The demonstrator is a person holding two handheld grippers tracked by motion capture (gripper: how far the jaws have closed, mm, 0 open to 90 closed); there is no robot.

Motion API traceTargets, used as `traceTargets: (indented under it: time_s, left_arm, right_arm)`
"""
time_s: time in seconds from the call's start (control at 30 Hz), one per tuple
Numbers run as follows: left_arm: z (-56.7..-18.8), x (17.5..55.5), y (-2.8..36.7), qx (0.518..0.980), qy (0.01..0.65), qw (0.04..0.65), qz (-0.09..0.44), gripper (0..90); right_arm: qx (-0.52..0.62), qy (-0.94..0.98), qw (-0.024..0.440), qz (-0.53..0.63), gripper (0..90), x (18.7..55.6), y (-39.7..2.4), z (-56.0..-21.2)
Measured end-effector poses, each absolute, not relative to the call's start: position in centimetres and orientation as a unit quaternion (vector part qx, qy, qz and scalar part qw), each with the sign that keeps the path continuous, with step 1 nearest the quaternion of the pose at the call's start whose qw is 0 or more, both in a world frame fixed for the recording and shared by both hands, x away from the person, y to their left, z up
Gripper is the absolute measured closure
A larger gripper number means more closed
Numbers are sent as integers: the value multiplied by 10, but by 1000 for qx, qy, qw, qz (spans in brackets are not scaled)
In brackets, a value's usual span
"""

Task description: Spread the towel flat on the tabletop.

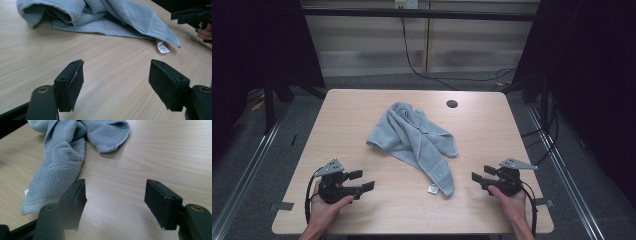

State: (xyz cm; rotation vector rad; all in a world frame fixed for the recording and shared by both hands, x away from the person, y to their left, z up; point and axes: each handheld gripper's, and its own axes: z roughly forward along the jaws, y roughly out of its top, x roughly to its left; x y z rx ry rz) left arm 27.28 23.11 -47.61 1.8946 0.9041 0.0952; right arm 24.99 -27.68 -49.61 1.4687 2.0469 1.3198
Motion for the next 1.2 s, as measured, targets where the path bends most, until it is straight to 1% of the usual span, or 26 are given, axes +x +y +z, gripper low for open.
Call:
traceTargets:
  time_s: [0.13,0.3,0.4,0.5,0.6,0.67,0.73,0.83,0.97,1.0,1.07,1.13,1.2]
  left_arm:
    - [-478,276,231,781,377,497,33,280]
    - [-479,280,234,779,387,493,40,279]
    - [-479,279,235,777,388,494,45,288]
    - [-476,275,234,773,386,502,44,292]
    - [-477,271,233,782,373,498,42,293]
    - [-477,271,231,780,372,501,36,293]
    - [-478,271,230,781,372,501,35,292]
    - [-479,272,228,785,370,495,36,291]
    - [-479,273,230,787,374,489,40,289]
    - [-479,273,230,786,374,491,38,289]
    - [-479,273,231,786,375,490,39,289]
    - [-479,273,232,786,374,490,39,289]
    - [-479,272,232,786,374,490,39,289]
  right_arm:
    - [508,717,139,456,327,251,-277,-498]
    - [499,722,131,461,333,250,-273,-495]
    - [490,728,128,462,386,252,-268,-492]
    - [482,734,124,462,382,254,-264,-490]
    - [467,740,124,468,372,260,-255,-484]
    - [459,741,127,474,429,263,-247,-480]
    - [451,750,136,464,428,267,-240,-480]
    - [437,766,119,457,445,275,-232,-480]
    - [430,775,118,448,457,285,-224,-478]
    - [431,771,110,457,464,290,-220,-476]
    - [422,769,80,473,413,301,-210,-471]
    - [418,782,94,454,374,309,-200,-469]
    - [417,785,90,449,351,318,-191,-470]
